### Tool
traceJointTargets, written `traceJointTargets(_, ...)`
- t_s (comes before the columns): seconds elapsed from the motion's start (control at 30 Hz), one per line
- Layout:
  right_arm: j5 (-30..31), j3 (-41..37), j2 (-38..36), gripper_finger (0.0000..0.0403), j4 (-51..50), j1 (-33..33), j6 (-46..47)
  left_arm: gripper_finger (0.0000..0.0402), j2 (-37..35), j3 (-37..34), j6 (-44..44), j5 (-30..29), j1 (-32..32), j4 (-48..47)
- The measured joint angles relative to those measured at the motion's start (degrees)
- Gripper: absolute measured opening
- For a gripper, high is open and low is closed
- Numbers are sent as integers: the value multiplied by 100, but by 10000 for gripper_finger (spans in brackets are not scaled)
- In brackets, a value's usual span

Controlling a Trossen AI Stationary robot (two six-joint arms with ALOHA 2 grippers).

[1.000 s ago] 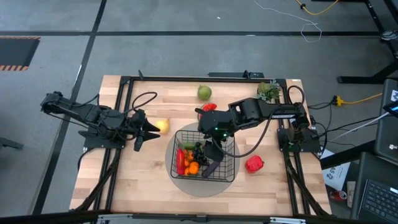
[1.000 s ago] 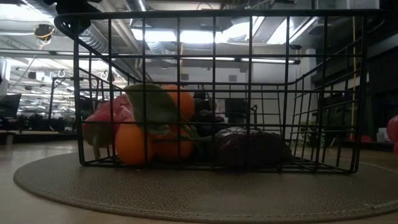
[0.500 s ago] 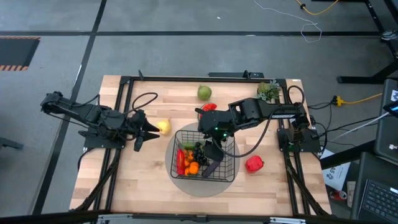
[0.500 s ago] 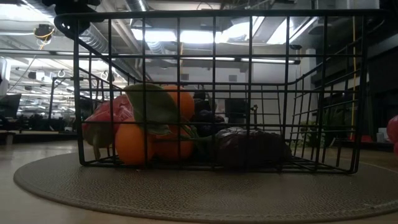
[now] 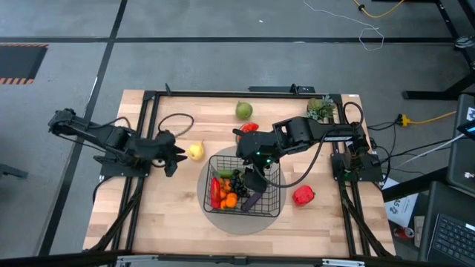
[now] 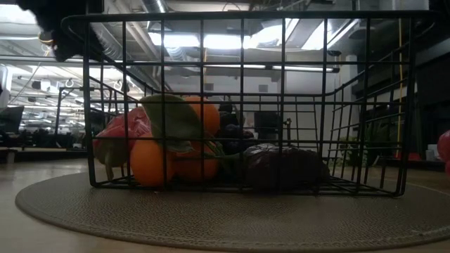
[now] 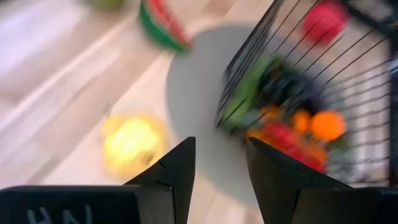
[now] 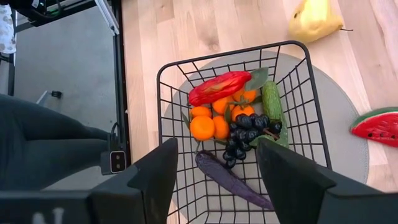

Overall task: Build produce basket
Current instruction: Put the yellow pear into the black wire basket

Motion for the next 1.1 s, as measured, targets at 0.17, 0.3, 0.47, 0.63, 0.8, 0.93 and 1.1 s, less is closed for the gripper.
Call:
traceJointTargets(0.17, 1, 0, 0, 220, 110, -27, -110, 137, 422, 0, -512, 295, 0, -497)
traceJointTargets(0.3, 2, 0, 0, 220, 294, -84, -273, 137, 810, 0, -546, 512, -2, -363)
traceJointTargets(0.47, -1, 0, 0, 220, 474, -145, -286, 137, 1264, -2, -312, 399, 0, 44)
traceJointTargets(0.63, -2, 0, 0, 220, 472, -153, -284, 137, 1568, -2, -211, 570, 185, 294)
traceJointTargets(0.8, -4, 0, 0, 220, 470, -153, -284, 137, 2054, -2, -147, 782, 467, 288)
traceJointTargets(0.93, -9, 0, 0, 220, 466, -151, -284, 137, 2386, -4, -22, 894, 658, 368)
traceJointTargets(1.1, -9, 0, 0, 220, 449, -151, -284, 137, 2762, -7, 3, 922, 939, 298)
